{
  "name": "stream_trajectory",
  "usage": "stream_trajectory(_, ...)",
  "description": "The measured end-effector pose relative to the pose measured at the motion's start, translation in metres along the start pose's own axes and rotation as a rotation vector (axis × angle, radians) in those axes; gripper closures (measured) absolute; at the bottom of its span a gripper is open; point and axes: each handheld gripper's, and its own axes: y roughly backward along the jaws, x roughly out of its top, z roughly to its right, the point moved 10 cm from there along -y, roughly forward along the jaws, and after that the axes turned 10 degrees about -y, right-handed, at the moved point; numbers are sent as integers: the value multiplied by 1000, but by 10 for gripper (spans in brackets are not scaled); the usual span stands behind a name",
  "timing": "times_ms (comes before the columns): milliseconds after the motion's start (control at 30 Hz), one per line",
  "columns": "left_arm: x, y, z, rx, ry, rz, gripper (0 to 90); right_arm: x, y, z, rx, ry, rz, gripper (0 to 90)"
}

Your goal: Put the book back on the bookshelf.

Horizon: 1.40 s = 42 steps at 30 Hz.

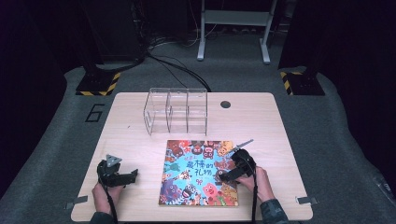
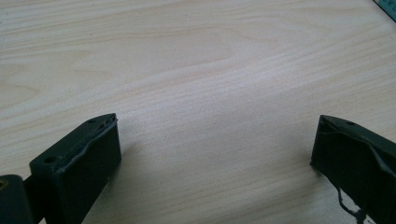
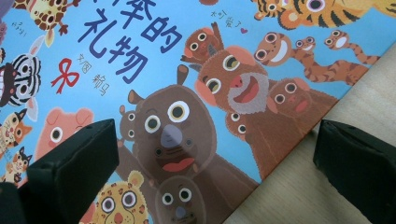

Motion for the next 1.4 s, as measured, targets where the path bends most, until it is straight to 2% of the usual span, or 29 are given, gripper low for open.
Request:
stream_trajectory(133, 0, 0, 0, -1, 2, 0, 12, 0, 0, 0, -1, 0, 1, 0)
stream_trajectory(333, 0, 0, 0, 0, 0, -1, 12, 0, 1, 1, 32, -12, 23, 3)
stream_trajectory(367, 0, 0, 0, 0, -1, -1, 12, -1, 2, 2, -4, -1, -2, 5)
stream_trajectory(433, 1, 0, 0, 2, 8, 5, 12, -2, 0, 0, -30, 2, -17, 1)
stream_trajectory(533, 1, -1, 1, -1, 10, 10, 10, -3, 0, -1, -34, 18, -29, 0)
stream_trajectory(567, 1, -1, 3, -14, -6, 0, 1, -2, -1, -1, -33, 18, -26, 0)
stream_trajectory(633, 2, -1, 4, -15, 1, 9, 0, -2, -1, -1, -28, 18, -26, 0)
stream_trajectory(667, 3, 0, 8, -38, -4, -1, 0, -2, 0, -1, -10, 2, -9, 0)
stream_trajectory(700, 3, 0, 8, -38, -4, -1, 0, -2, 0, -1, -4, 7, -2, 0)
stream_trajectory(767, 9, -1, 19, -45, -23, 9, 0, -3, 1, -2, -7, -6, 0, 0)
stream_trajectory(800, 9, -1, 19, -45, -23, 9, 0, -3, 1, -2, -7, -6, 0, 0)
stream_trajectory(833, 14, -2, 27, -53, -38, 12, 0, -2, 0, -1, -21, 10, 4, 0)
stream_trajectory(867, 14, -2, 27, -53, -38, 12, 0, -2, 0, -1, -21, 10, 4, 0)
stream_trajectory(900, 16, -2, 31, -59, -51, 12, 0, -3, -1, -1, -40, 14, -9, 4)
stream_trajectory(967, 20, -3, 38, -83, -67, 1, 0, -3, -1, -2, -47, 19, -12, 3)
stream_trajectory(1000, 22, -4, 41, -81, -70, 8, 0, -3, -1, -2, -39, 13, -8, 2)
stream_trajectory(1033, 24, -6, 47, -90, -90, 0, 0, -3, 0, -1, -37, 21, -6, 1)
stream_trajectory(1067, 24, -6, 47, -90, -90, 0, 0, -3, 0, -1, -37, 21, -6, 1)
stream_trajectory(1100, 25, -8, 53, -101, -105, -11, 1, -3, 0, -2, -23, 6, 3, 0)
stream_trajectory(1200, 28, -12, 60, -106, -123, -17, 1, -4, 0, -2, -20, 10, -12, 0)
stream_trajectory(1333, 30, -13, 66, -112, -137, -24, 1, -4, 1, -2, -33, 17, -6, 17)
stream_trajectory(1367, 29, -13, 67, -118, -171, -44, 1, -5, 1, -2, -30, 22, -12, 16)
stream_trajectory(1400, 29, -14, 68, -123, -172, -50, 1, -5, 1, -2, -27, 21, -10, 11)
